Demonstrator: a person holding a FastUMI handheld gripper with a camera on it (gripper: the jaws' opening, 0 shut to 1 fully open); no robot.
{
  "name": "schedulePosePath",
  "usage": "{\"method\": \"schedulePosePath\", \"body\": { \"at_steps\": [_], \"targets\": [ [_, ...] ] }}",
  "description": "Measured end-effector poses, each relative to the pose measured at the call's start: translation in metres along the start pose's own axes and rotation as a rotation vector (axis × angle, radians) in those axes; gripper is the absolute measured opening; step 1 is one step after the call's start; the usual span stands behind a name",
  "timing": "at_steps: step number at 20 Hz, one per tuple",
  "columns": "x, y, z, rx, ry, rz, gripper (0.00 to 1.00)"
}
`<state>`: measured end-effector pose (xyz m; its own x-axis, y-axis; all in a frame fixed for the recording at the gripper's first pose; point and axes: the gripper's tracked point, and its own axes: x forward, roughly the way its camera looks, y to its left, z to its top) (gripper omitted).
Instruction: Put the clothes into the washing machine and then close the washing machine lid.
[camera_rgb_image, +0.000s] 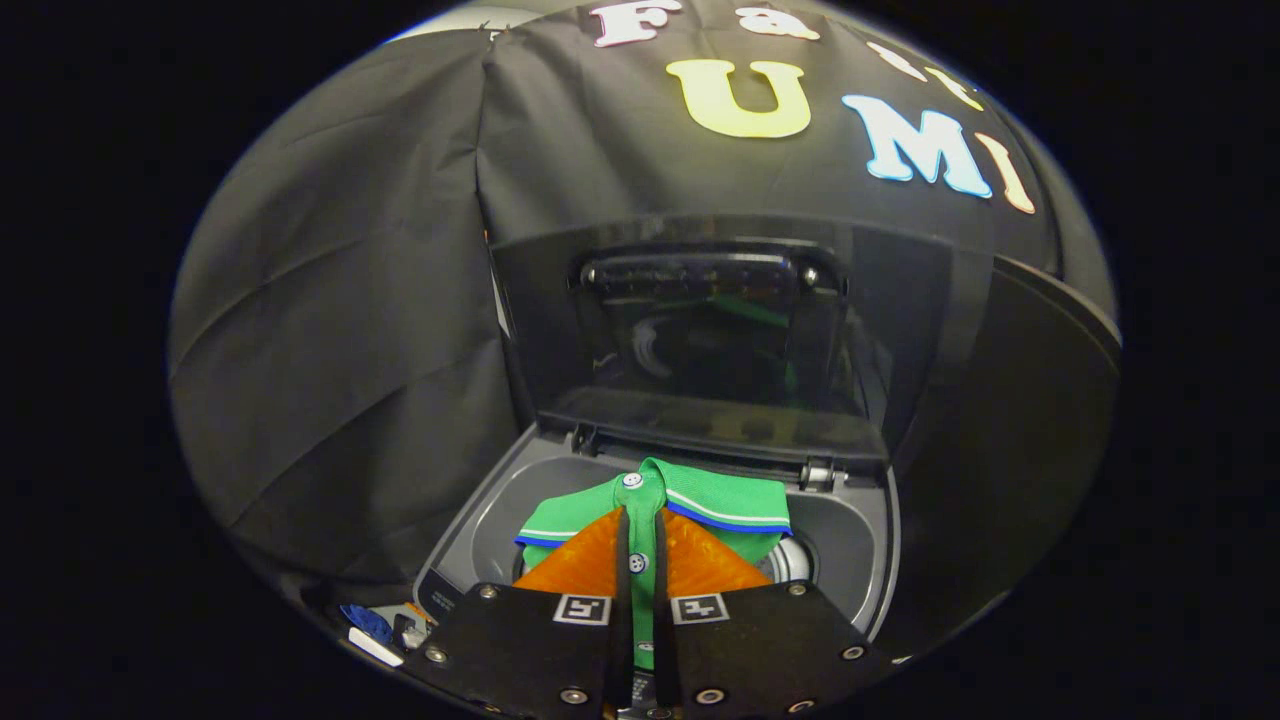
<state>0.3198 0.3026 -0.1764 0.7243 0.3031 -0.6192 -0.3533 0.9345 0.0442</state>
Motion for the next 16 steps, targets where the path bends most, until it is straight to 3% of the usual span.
{"method": "schedulePosePath", "body": {
  "at_steps": [2, 5, 9, 16],
  "targets": [
    [-0.002, 0.002, -0.014, 0.000, 0.036, -0.010, 0.14],
    [-0.008, 0.006, -0.013, 0.001, 0.015, -0.018, 0.37],
    [-0.018, 0.002, -0.009, -0.003, -0.021, -0.050, 0.98],
    [-0.057, 0.004, 0.072, -0.054, -0.248, -0.064, 0.97]
  ]
}}
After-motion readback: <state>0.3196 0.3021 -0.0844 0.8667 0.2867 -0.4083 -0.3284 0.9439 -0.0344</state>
